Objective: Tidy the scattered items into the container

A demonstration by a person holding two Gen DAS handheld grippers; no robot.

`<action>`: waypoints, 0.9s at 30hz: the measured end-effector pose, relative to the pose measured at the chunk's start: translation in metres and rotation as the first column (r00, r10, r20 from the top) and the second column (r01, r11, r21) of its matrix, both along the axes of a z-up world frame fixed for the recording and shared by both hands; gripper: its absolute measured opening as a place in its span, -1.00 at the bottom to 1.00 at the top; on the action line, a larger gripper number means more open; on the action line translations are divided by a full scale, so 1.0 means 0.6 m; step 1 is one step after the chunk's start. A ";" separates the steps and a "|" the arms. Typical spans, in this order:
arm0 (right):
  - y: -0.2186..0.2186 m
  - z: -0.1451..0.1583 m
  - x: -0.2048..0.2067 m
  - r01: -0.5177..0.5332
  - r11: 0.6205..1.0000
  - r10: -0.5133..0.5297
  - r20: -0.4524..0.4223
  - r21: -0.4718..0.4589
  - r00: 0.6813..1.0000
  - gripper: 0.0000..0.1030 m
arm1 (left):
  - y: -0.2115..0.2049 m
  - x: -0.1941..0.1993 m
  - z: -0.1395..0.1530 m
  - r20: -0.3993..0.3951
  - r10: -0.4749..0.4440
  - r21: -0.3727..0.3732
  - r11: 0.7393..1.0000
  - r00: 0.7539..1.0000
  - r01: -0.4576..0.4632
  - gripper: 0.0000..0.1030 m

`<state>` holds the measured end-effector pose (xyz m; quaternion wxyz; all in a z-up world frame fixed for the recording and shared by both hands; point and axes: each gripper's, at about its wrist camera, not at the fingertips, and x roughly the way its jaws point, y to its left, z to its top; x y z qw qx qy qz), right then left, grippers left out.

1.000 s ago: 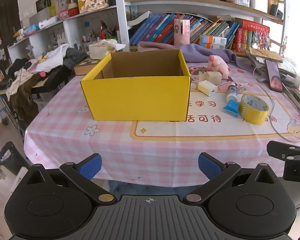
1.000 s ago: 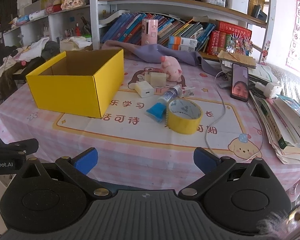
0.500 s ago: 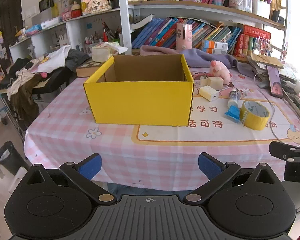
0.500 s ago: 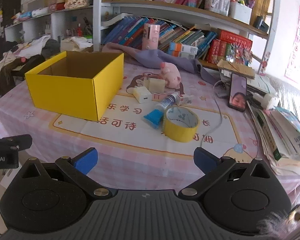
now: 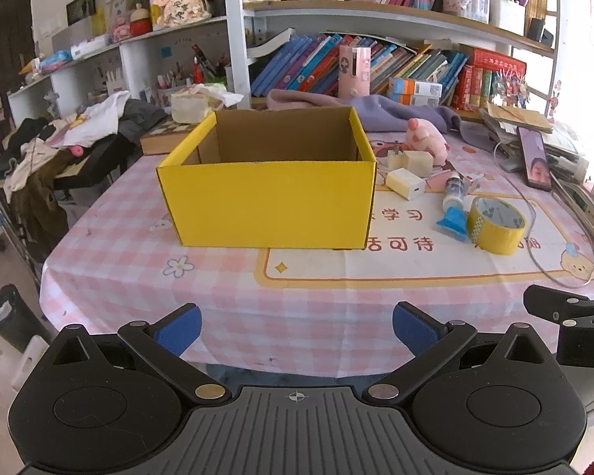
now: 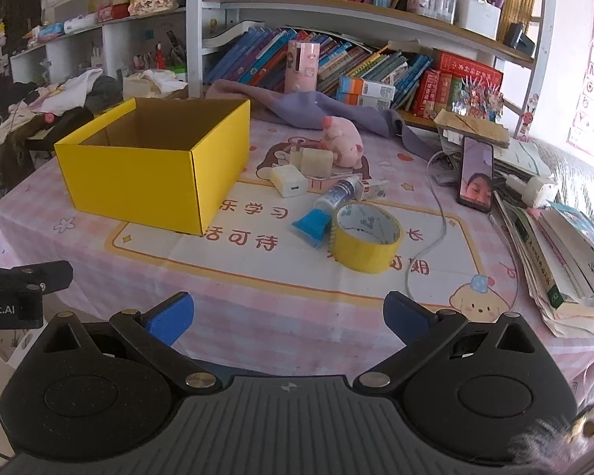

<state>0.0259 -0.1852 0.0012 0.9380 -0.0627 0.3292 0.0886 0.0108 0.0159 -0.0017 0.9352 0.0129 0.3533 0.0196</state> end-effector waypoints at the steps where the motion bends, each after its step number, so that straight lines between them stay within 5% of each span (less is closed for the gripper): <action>1: 0.002 0.000 -0.001 -0.010 1.000 0.010 0.011 -0.011 1.000 1.00 | -0.001 0.000 0.000 -0.001 -0.004 -0.001 1.000 1.000 0.004 1.00; 27: -0.036 -0.015 0.013 0.020 1.000 -0.020 -0.025 0.001 0.999 1.00 | -0.056 0.039 -0.022 -0.062 -0.126 -0.033 0.992 0.990 0.124 1.00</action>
